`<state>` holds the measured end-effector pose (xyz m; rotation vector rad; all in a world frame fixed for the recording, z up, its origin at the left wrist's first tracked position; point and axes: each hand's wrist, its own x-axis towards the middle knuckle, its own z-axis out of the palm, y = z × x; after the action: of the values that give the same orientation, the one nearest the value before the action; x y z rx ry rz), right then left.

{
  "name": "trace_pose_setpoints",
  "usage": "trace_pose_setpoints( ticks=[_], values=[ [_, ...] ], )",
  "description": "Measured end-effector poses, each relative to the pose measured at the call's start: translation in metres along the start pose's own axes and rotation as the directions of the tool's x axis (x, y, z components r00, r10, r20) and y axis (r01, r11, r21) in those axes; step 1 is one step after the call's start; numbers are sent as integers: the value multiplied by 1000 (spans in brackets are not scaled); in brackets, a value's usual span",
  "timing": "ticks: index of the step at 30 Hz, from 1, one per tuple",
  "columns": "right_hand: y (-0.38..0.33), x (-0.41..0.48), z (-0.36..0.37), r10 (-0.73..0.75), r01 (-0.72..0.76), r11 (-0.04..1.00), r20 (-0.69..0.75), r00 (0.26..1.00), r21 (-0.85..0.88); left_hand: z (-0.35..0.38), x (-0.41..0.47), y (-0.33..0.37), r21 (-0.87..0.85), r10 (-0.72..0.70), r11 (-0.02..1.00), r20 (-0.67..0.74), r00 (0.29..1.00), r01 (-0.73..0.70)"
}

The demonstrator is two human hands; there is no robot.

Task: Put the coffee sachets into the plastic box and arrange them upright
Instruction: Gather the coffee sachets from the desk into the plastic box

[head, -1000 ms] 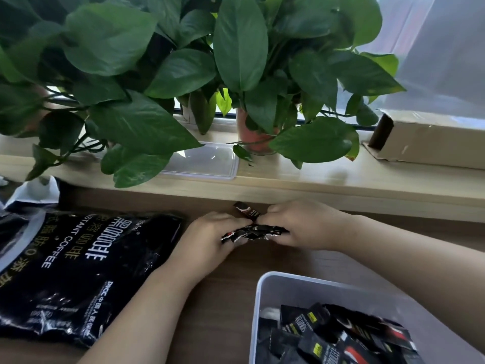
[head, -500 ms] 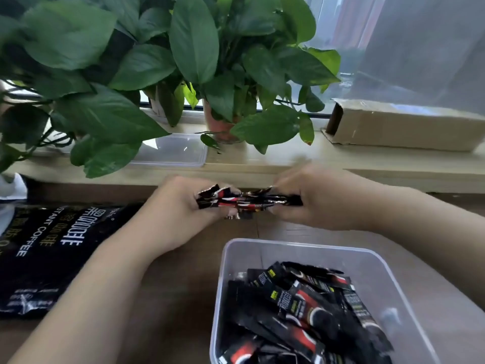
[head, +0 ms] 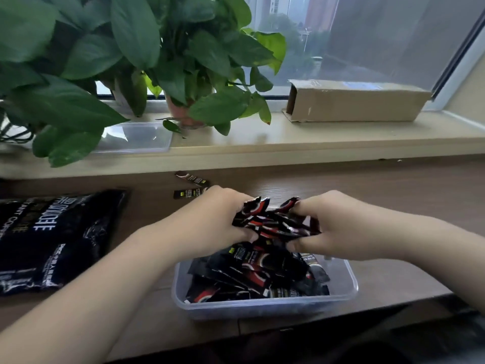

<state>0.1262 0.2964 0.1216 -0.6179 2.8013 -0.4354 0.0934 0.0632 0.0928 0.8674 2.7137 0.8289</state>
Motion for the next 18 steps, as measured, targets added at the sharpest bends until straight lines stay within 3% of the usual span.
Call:
trace_pose_setpoints(
  ticks=[3,7,11,13,16,18],
  values=[
    [-3,-10,11,91,-91,996,57,994,7,7,5,10,113,15,993,85,996,-25],
    [-6,-25,17,116,-116,993,2,993,27,5,11,17,209,19,977,152,988,-51],
    [-7,-31,10,134,-129,990,-92,987,59,-7,5,17,162,-2,986,236,972,-37],
    [-6,-29,8,72,-70,997,-109,991,23,-17,-2,12,109,-8,994,233,972,-18],
    [-3,-24,11,-63,57,993,-58,996,-103,-32,-13,-2,-8,8,1000,44,999,-8],
    [-1,-21,15,-98,87,983,-57,994,-159,-38,-16,-24,-113,-41,993,-243,969,13]
  ],
)
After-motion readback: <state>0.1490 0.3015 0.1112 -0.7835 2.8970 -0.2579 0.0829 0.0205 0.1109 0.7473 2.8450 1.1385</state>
